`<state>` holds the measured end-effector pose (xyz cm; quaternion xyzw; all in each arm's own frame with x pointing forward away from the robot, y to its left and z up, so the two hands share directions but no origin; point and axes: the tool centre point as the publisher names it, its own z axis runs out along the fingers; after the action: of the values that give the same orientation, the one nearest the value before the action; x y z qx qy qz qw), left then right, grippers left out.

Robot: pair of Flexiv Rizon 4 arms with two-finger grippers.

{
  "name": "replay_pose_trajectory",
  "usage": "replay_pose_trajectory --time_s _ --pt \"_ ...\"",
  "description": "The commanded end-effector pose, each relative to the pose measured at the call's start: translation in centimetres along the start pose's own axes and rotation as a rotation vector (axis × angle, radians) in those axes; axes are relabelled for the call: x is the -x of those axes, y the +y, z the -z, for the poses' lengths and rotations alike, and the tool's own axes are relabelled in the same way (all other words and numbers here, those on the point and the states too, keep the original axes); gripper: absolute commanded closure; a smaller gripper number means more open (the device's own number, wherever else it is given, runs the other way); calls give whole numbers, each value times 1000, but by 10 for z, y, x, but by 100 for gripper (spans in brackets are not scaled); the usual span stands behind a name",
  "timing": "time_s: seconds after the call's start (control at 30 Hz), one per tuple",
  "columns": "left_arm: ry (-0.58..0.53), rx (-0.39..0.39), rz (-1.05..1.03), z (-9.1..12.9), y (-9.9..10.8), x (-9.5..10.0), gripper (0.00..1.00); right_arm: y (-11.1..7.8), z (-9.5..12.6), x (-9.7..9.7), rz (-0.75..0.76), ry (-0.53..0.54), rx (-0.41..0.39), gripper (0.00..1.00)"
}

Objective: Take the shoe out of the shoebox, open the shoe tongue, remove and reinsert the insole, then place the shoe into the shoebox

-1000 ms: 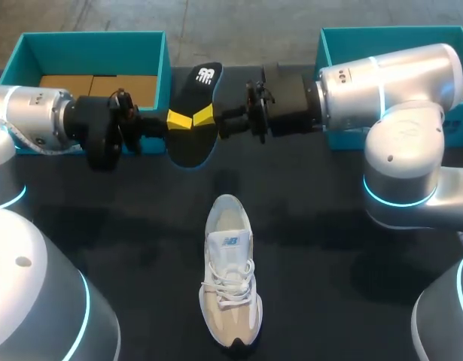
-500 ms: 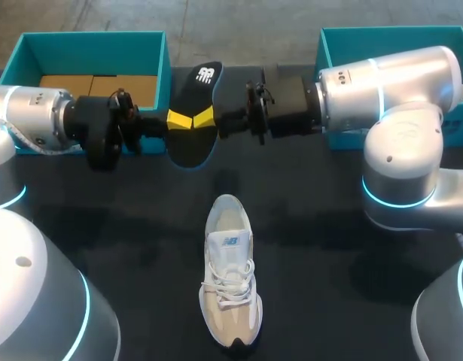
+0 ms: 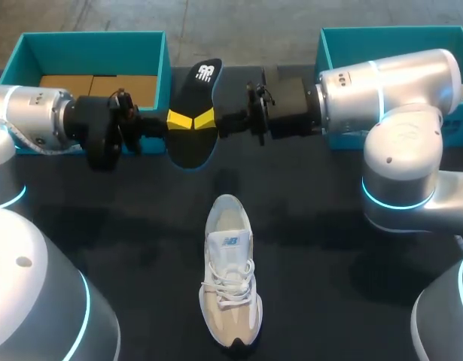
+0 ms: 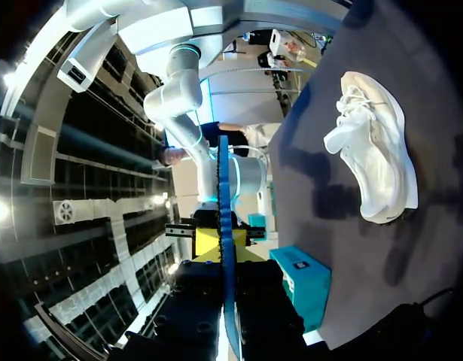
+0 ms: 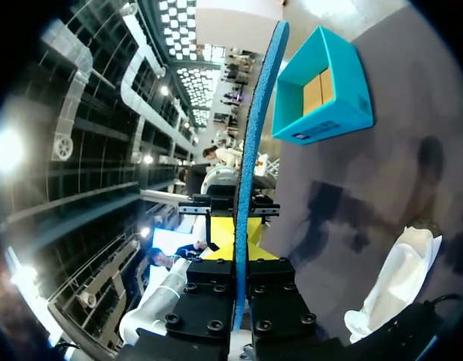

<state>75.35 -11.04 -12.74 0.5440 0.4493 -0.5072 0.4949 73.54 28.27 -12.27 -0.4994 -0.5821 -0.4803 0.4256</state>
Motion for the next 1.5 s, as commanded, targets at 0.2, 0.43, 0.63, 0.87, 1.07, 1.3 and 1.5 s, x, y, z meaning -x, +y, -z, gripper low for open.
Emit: replay_pose_trajectory --time_s 0.2,0.43,0.63,0.87,1.07,1.3,1.5 --pt "9 -8 -9 0 -1 1 0 0 0 3 -1 0 3 100" --pt "26 -10 -8 9 -4 4 0 -1 1 8 20 -1 5 100" --pt "82 -7 11 26 -6 7 0 -1 2 16 68 -5 -3 100" --pt "190 -8 38 48 -8 6 0 0 5 31 78 6 -10 100" --pt "268 -32 75 62 -14 1 0 -1 5 41 99 17 -19 100" --pt "346 -52 138 81 -13 -9 0 -5 4 51 168 24 -18 100" --pt "433 -48 196 98 -13 -26 0 -8 4 59 199 17 -17 100"
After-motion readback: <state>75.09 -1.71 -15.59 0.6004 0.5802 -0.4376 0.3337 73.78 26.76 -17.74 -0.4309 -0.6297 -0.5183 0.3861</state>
